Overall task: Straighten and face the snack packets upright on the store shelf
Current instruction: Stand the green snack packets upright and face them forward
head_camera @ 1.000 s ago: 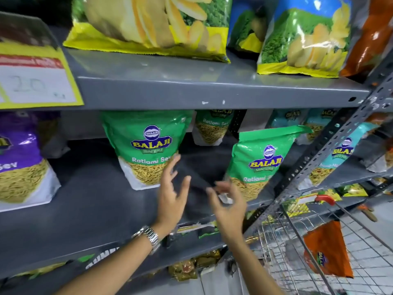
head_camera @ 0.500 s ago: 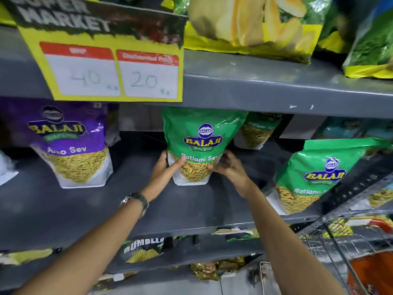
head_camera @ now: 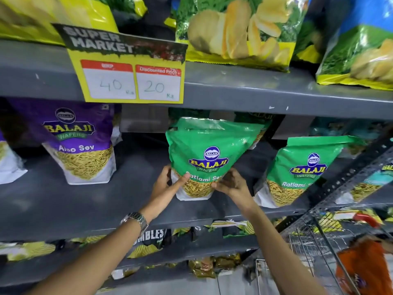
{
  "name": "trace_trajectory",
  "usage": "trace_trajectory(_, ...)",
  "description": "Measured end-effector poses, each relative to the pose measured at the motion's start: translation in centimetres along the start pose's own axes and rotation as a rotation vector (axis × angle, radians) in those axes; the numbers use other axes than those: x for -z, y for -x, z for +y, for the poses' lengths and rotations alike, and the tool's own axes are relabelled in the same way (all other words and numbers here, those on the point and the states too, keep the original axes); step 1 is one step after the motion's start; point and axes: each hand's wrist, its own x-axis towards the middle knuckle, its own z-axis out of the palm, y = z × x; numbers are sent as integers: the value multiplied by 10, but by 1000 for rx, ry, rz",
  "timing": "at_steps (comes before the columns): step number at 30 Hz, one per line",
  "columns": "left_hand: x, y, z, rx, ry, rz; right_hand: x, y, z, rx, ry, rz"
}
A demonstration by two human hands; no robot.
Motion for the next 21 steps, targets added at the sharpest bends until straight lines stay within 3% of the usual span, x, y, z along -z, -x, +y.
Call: trace_trajectory(21,-11,39,-1,39,17,-2,5,51,3,44,37,-16)
